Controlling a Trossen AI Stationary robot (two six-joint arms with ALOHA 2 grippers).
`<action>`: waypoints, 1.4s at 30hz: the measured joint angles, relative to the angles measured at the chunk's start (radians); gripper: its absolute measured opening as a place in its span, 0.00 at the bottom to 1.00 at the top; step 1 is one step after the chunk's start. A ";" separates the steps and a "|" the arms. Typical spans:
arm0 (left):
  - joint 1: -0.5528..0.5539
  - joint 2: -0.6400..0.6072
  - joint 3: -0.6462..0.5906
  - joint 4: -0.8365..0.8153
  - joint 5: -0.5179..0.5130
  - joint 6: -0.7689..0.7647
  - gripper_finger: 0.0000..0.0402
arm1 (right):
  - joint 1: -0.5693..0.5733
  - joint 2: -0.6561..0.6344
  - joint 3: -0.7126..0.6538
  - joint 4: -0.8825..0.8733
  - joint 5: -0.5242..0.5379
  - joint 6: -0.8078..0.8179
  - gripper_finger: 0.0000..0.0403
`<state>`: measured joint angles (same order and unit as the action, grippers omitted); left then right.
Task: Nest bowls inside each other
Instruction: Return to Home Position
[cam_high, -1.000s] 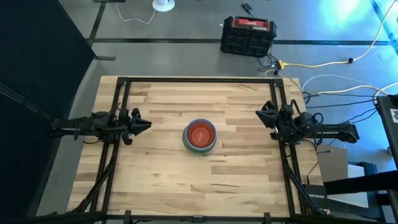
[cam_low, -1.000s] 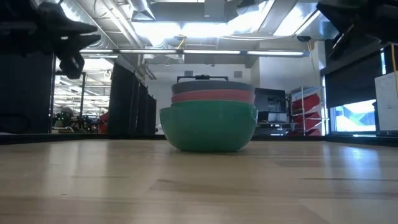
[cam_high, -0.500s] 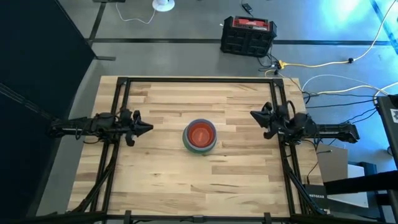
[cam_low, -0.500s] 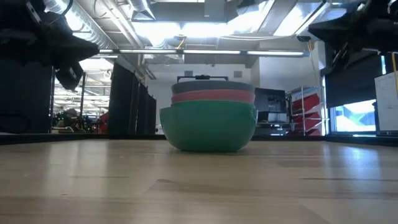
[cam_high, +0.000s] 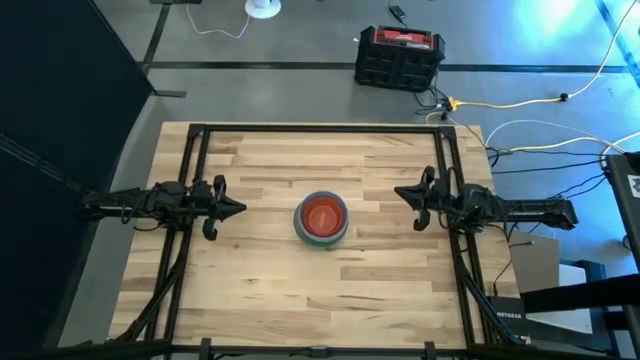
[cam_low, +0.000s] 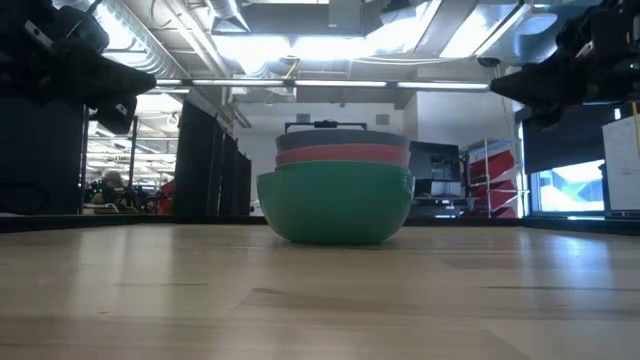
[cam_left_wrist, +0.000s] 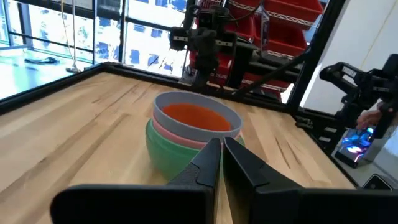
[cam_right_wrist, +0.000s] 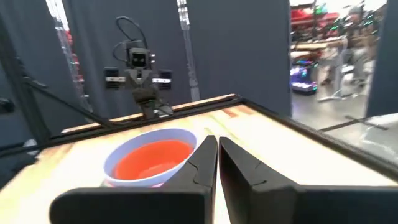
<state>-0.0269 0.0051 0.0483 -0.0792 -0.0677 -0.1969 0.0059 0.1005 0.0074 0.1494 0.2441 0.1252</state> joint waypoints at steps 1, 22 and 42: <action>0.000 0.000 0.000 0.000 0.000 0.000 0.00 | 0.000 0.000 0.000 0.000 0.006 -0.008 0.00; 0.001 0.000 0.002 -0.013 -0.003 0.051 0.00 | 0.000 0.001 0.007 -0.039 0.042 -0.085 0.00; 0.002 0.000 0.002 -0.014 -0.008 0.111 0.00 | 0.000 0.002 0.008 -0.048 0.112 -0.157 0.00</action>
<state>-0.0246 0.0051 0.0505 -0.0937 -0.0753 -0.0864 0.0059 0.1028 0.0151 0.1013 0.3561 -0.0322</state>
